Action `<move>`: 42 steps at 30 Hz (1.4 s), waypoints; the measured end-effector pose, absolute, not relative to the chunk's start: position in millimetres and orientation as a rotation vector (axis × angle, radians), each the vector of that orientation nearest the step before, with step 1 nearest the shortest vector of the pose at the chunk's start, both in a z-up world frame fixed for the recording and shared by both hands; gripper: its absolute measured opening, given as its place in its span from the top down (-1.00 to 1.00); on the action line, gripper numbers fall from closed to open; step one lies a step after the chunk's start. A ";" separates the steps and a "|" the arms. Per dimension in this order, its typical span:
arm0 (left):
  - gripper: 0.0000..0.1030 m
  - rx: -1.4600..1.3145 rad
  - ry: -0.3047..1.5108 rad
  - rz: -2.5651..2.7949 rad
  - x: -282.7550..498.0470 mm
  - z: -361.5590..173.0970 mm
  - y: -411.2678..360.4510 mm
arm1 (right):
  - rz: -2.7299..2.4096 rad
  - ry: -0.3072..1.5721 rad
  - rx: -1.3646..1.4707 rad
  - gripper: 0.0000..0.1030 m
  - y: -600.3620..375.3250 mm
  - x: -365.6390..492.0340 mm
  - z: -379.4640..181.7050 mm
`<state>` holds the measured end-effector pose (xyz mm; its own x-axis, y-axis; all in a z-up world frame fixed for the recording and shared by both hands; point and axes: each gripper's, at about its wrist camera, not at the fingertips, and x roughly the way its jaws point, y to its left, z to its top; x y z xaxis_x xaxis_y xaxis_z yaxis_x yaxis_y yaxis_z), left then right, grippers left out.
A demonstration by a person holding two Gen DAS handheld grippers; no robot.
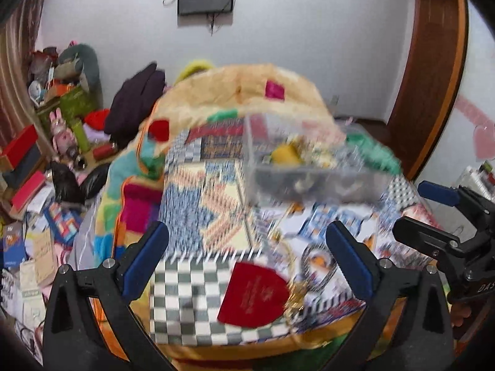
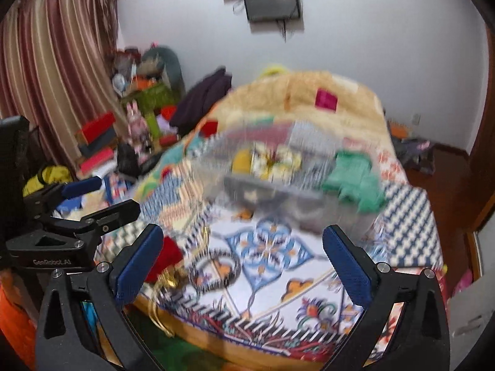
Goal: Organize soft objects
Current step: 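Grasp the braided cord with the right gripper while the left grasps the red pouch, then carry the red pouch and braided cord over the box and release them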
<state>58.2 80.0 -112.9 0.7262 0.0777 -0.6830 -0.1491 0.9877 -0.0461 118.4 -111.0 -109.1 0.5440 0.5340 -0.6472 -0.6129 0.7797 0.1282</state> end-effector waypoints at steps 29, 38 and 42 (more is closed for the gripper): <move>0.27 -0.100 0.899 0.018 59.3 -191.0 65.0 | 0.688 0.913 -0.222 0.86 -86.2 140.8 -181.4; 0.58 -0.088 0.812 -0.032 55.6 -165.2 57.9 | 0.675 0.827 -0.143 0.86 -109.5 140.0 -151.7; 0.57 -0.055 0.744 -0.039 57.1 -142.1 52.8 | 0.656 0.770 -0.118 0.86 -113.1 141.3 -132.7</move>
<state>57.1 52.8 -142.1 0.7352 -0.0552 -0.6756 0.0161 0.9978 -0.0640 141.3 -113.1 -132.7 0.5311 0.5065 -0.6793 -0.5900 0.7964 0.1326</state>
